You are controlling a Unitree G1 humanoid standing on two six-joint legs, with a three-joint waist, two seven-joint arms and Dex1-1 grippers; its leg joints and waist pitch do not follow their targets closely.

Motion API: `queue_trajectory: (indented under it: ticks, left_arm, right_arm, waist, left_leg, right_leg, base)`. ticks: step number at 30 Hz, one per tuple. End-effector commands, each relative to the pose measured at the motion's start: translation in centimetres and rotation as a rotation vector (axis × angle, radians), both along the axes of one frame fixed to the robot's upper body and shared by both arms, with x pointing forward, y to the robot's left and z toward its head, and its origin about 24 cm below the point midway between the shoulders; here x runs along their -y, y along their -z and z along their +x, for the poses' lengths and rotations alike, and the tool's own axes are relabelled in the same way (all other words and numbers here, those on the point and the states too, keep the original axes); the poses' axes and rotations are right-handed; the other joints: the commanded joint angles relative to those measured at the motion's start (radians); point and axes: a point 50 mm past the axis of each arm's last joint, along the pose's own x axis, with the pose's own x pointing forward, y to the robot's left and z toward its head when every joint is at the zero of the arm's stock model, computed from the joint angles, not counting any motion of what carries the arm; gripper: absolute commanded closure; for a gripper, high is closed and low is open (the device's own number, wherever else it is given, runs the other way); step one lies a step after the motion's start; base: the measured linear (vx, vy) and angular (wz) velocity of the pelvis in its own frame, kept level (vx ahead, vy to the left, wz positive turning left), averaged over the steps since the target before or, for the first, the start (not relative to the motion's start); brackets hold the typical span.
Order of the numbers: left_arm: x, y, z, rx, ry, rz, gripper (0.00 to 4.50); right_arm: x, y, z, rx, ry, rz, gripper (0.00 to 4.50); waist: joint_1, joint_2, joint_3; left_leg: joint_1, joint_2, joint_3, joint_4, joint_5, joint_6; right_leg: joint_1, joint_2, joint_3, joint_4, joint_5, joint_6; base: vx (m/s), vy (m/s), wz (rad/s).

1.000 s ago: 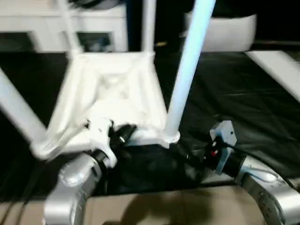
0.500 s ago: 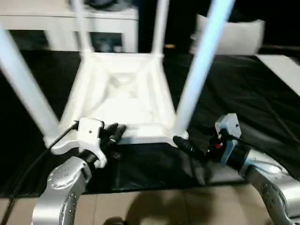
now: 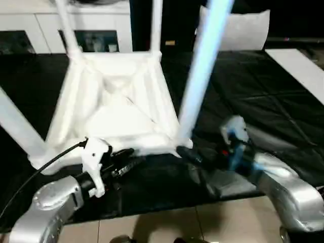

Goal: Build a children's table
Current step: Rotate table base

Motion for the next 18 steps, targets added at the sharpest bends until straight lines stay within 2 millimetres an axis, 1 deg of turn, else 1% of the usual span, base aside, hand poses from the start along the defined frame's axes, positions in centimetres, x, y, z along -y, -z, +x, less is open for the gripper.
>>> queue_trajectory:
  ticks: [1, 2, 3, 4, 5, 6, 7, 8, 9, 10, 11, 12, 13, 14, 15, 16, 17, 18]
  left_arm:
    - [-2.0, 1.0, 0.2, -0.020, -0.017, 0.011, 1.83]
    - [-2.6, 1.3, 0.3, -0.028, -0.029, 0.019, 1.74]
    - [-3.9, 1.8, 0.6, -0.038, -0.053, 0.032, 1.66]
    - [-4.1, 2.0, 0.7, -0.038, -0.058, 0.034, 1.62]
    - [-4.7, 2.2, 0.8, -0.038, -0.069, 0.039, 1.53]
    - [-5.9, 2.6, 1.4, -0.035, -0.096, 0.051, 1.53]
    - [-6.8, 2.9, 1.9, -0.030, -0.123, 0.057, 1.42]
    - [-7.6, 3.3, 2.5, -0.024, -0.152, 0.059, 1.30]
    - [-7.8, 3.3, 2.6, -0.023, -0.158, 0.060, 1.19]
    - [-8.3, 3.6, 3.1, -0.020, -0.176, 0.056, 1.19]
    - [-8.7, 3.8, 3.5, -0.013, -0.183, 0.049, 1.17]
    - [-9.0, 4.0, 3.9, -0.003, -0.186, 0.037, 1.11]
    - [-9.0, 4.0, 3.9, -0.003, -0.186, 0.037, 0.95]
    - [-9.2, 3.9, 4.3, 0.028, -0.187, 0.023, 0.84]
    - [-9.2, 3.9, 4.5, 0.040, -0.185, 0.021, 0.84]
    - [-9.2, 3.9, 4.5, 0.049, -0.184, 0.020, 0.80]
    - [-9.2, 3.8, 4.7, 0.071, -0.175, 0.021, 0.77]
    - [-9.2, 3.8, 4.9, 0.085, -0.167, 0.021, 0.67]
  right_arm:
    - [0.5, 0.0, 0.7, 0.003, 0.059, 0.012, 0.00]
    - [0.4, -0.1, 0.7, 0.003, 0.052, 0.018, 0.00]
    - [0.3, -0.2, 0.8, 0.006, 0.035, 0.019, 0.00]
    - [0.2, -0.2, 0.8, 0.007, 0.033, 0.018, 0.00]
    - [0.2, -0.2, 0.8, 0.009, 0.031, 0.017, 0.00]
    - [0.3, -0.2, 1.0, 0.018, 0.050, 0.000, 0.00]
    - [0.5, 0.0, 1.3, 0.028, 0.082, -0.027, 0.00]
    - [0.8, 0.1, 1.7, 0.041, 0.121, -0.060, 0.00]
    - [0.9, 0.1, 1.8, 0.044, 0.129, -0.067, 0.00]
    - [1.2, 0.2, 2.2, 0.047, 0.173, -0.071, 0.00]
    - [1.6, 0.2, 2.6, 0.052, 0.224, -0.074, 0.00]
    - [2.2, 0.2, 3.1, 0.064, 0.299, -0.092, 0.00]
    - [2.2, 0.2, 3.1, 0.064, 0.299, -0.092, 0.00]
    - [3.3, 0.4, 3.8, 0.069, 0.409, -0.114, 0.00]
    - [3.8, 0.4, 4.1, 0.069, 0.455, -0.122, 0.00]
    - [4.2, 0.4, 4.2, 0.070, 0.486, -0.127, 0.00]
    - [5.0, 0.5, 4.6, 0.074, 0.551, -0.141, 0.00]
    - [5.5, 0.5, 4.8, 0.078, 0.595, -0.150, 0.00]
  waist:
    - [0.012, 0.001, -0.060]
    - [0.014, 0.003, -0.063]
    - [0.020, 0.008, -0.063]
    - [0.022, 0.010, -0.063]
    - [0.024, 0.012, -0.065]
    - [0.025, 0.009, -0.064]
    - [0.027, 0.010, -0.061]
    - [0.031, 0.009, -0.060]
    - [0.037, 0.012, -0.057]
    - [0.039, 0.011, -0.054]
    - [0.041, 0.010, -0.053]
    - [0.042, 0.008, -0.055]
    - [0.043, 0.008, -0.056]
    - [0.042, 0.007, -0.053]
    - [0.040, -0.002, -0.052]
    - [0.042, 0.001, -0.052]
    - [0.045, 0.003, -0.051]
    - [0.046, 0.000, -0.048]
  left_leg:
    - [-0.011, 0.104, -0.048, -0.073, -0.050, 0.086]
    - [-0.010, 0.107, -0.048, -0.072, -0.038, 0.088]
    - [-0.005, 0.112, -0.047, -0.072, -0.018, 0.104]
    - [-0.001, 0.118, -0.049, -0.073, -0.008, 0.116]
    - [0.006, 0.123, -0.051, -0.073, -0.005, 0.120]
    - [0.005, 0.126, -0.051, -0.076, -0.009, 0.122]
    - [0.007, 0.121, -0.048, -0.077, -0.022, 0.120]
    - [0.009, 0.119, -0.044, -0.080, -0.054, 0.096]
    - [0.009, 0.121, -0.043, -0.084, -0.103, 0.063]
    - [0.008, 0.121, -0.045, -0.087, -0.122, 0.052]
    - [0.014, 0.121, -0.044, -0.088, -0.145, 0.039]
    - [0.019, 0.118, -0.044, -0.090, -0.172, 0.013]
    - [0.020, 0.120, -0.044, -0.091, -0.179, 0.003]
    - [0.016, 0.126, -0.046, -0.094, -0.183, -0.004]
    - [0.018, 0.127, -0.044, -0.097, -0.203, -0.012]
    - [0.019, 0.124, -0.043, -0.096, -0.205, -0.015]
    - [0.024, 0.120, -0.039, -0.093, -0.210, -0.018]
    - [0.023, 0.119, -0.038, -0.093, -0.218, -0.015]
  right_leg:
    - [0.046, -0.149, 0.111, -0.066, -0.151, -0.099]
    - [0.047, -0.149, 0.112, -0.058, -0.133, -0.101]
    - [0.042, -0.144, 0.110, -0.056, -0.102, -0.102]
    - [0.038, -0.141, 0.109, -0.050, -0.070, -0.108]
    - [0.035, -0.141, 0.110, -0.043, -0.038, -0.120]
    - [0.036, -0.145, 0.110, -0.041, -0.024, -0.131]
    - [0.032, -0.143, 0.111, -0.048, -0.047, -0.124]
    - [0.035, -0.148, 0.113, -0.053, -0.095, -0.120]
    - [0.038, -0.152, 0.114, -0.061, -0.161, -0.110]
    - [0.039, -0.154, 0.114, -0.067, -0.197, -0.100]
    - [0.037, -0.154, 0.115, -0.071, -0.233, -0.094]
    - [0.034, -0.157, 0.117, -0.080, -0.296, -0.079]
    - [0.035, -0.159, 0.119, -0.077, -0.303, -0.080]
    - [0.036, -0.162, 0.121, -0.077, -0.309, -0.083]
    - [0.033, -0.163, 0.123, -0.081, -0.349, -0.079]
    - [0.031, -0.165, 0.123, -0.084, -0.368, -0.078]
    - [0.026, -0.167, 0.125, -0.091, -0.395, -0.077]
    - [0.028, -0.169, 0.125, -0.096, -0.425, -0.070]
  base:
    - [0.000, 0.000, 0.00]
    - [0.000, 0.000, 0.00]
    - [0.000, 0.000, 0.00]
    - [0.000, 0.000, 0.00]
    - [0.000, 0.000, 0.00]
    - [0.000, 0.000, 0.00]
    - [0.000, 0.000, 0.00]
    - [0.000, 0.000, 0.00]
    - [0.000, 0.000, 0.00]
    - [0.000, 0.000, 0.00]
    - [0.000, 0.000, 0.00]
    - [0.000, 0.000, 0.00]
    - [0.000, 0.000, 0.00]
    - [0.000, 0.000, 0.00]
    - [0.000, 0.000, 0.00]
    - [0.000, 0.000, 0.00]
    - [0.000, 0.000, 0.00]
    - [0.000, 0.000, 0.00]
